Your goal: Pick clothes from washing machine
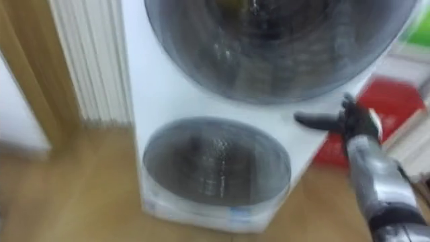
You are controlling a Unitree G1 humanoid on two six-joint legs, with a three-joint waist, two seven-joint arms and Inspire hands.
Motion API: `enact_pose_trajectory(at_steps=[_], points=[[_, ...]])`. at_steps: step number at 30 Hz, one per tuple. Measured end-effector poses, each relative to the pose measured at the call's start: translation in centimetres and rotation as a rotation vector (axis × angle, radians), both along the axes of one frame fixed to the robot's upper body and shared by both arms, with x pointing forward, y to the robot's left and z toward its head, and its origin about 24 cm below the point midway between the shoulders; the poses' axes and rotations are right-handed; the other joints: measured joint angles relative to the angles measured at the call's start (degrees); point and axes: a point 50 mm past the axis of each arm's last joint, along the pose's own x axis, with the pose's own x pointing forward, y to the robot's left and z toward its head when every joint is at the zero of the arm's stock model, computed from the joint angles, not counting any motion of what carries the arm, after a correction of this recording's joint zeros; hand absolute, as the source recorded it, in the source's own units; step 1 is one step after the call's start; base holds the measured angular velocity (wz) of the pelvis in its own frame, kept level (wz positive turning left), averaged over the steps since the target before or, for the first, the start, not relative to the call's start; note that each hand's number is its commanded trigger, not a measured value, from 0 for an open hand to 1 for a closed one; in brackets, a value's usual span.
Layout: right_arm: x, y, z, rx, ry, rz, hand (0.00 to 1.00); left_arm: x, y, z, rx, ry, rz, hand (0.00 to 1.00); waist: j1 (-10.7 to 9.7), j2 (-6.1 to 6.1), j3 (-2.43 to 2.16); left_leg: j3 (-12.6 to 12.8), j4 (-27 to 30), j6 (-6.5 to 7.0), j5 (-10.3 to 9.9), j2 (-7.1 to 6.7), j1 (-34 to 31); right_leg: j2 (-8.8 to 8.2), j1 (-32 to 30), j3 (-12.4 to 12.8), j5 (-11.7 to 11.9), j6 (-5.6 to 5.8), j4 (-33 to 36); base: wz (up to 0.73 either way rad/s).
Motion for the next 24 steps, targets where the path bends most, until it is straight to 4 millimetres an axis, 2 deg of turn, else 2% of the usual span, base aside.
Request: enact_pose_trajectory(at_steps=[1, 3, 5, 7, 11, 14, 16, 24], points=[[0.4, 0.3, 0.9, -0.001, -0.026, 0.01, 0.0, 0.0, 0.1, 0.0, 0.001, -0.005, -0.001, 0.0, 0.0, 0.53, -0.05, 0.4, -0.6, -0.34, -0.3, 0.35, 1.5, 0.4, 1.0, 0.0, -0.1, -0.21, 0.0, -0.15], [0.9, 0.7, 1.9, -0.006, -0.055, 0.025, 0.0, 0.1, 0.3, 0.1, 0.005, -0.012, 0.0, 0.0, 0.1, 0.6, -0.11, 0.2, -0.9, -0.84, -0.9, 0.79, 2.7, 0.66, 1.7, 0.0, -0.7, -0.67, 1.0, -0.07], [1.4, 1.2, 3.3, -0.013, -0.097, 0.043, 0.0, 0.1, 0.4, 0.1, 0.005, -0.017, 0.004, 0.0, 0.0, 0.33, -0.29, 0.2, -0.7, -1.35, -1.5, 1.05, 2.9, 0.92, 1.7, 0.0, -1.0, -0.76, 1.2, -0.05], [1.8, 1.6, 5.1, -0.02, -0.152, 0.058, 0.0, -0.7, 0.6, 0.1, 0.01, 0.001, 0.011, 0.0, -0.1, -0.41, -0.69, 0.2, -0.2, -1.45, -1.5, 1.07, 3.0, 1.31, 1.9, -0.2, -1.2, -1.07, 0.9, 0.02], [1.8, 1.6, 6.7, -0.013, -0.212, 0.051, 0.0, -0.9, 0.7, 0.2, 0.012, 0.006, 0.013, 0.0, -0.3, -1.25, -1.06, -0.4, 0.6, -1.74, -1.6, 1.29, 3.0, 1.73, 2.6, -0.5, -1.6, -1.31, 0.8, 0.12], [1.7, 2.2, 8.2, -0.033, -0.272, 0.069, 0.0, -0.8, 0.7, 0.2, 0.013, 0.001, 0.011, 0.0, -0.4, -1.24, -1.03, -0.3, 0.5, -1.95, -1.7, 1.37, 2.9, 1.86, 2.8, -0.5, -1.6, -1.39, 0.8, -0.03], [1.6, 2.8, 9.1, -0.068, -0.3, 0.098, 0.0, -0.6, 0.7, 0.2, 0.014, -0.008, 0.006, 0.0, -1.4, -0.83, -0.75, -0.3, 0.2, -1.95, -1.7, 1.33, 2.9, 1.86, 2.7, -0.5, -1.6, -1.41, 0.8, 0.0], [1.2, 4.6, 10.1, -0.114, -0.357, 0.163, 0.0, 0.9, 0.9, 0.7, 0.026, -0.07, -0.015, 0.0, -2.6, -0.68, -0.68, 1.1, -1.1, -1.96, -1.8, 1.38, 2.7, 1.79, 1.2, 0.3, -1.6, -1.41, 0.9, -0.1]])
